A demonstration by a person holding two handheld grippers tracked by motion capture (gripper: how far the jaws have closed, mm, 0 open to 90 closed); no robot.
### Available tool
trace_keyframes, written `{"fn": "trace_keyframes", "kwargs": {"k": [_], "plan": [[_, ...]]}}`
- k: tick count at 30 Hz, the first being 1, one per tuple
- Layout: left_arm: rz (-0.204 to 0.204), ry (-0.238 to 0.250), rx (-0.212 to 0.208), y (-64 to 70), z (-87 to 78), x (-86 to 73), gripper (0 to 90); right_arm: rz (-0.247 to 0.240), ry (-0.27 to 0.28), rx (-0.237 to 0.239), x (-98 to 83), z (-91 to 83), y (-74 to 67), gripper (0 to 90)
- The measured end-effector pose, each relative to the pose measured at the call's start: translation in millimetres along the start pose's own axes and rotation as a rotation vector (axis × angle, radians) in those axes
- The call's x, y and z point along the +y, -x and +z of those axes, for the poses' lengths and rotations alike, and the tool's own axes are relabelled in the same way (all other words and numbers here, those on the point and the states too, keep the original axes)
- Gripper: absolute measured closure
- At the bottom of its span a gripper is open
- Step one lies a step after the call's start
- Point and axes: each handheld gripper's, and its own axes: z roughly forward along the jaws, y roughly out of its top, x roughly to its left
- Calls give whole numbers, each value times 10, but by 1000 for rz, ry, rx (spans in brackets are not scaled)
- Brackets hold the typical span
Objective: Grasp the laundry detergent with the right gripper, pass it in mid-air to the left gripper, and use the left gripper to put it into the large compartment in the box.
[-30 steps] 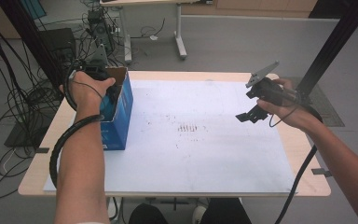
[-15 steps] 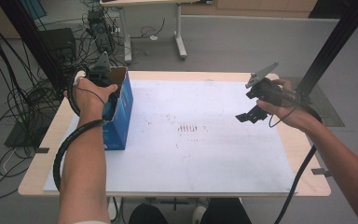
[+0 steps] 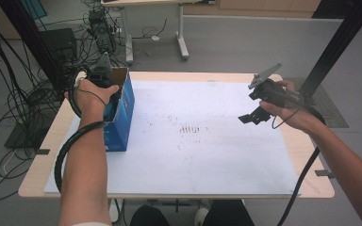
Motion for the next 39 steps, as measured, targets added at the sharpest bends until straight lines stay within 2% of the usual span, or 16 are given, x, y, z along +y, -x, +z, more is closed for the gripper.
{"fn": "trace_keyframes", "kwargs": {"k": [39], "plan": [[-3,0,-8,-3,19,19,345,2,-1,-17,-13,-75,29,10]]}}
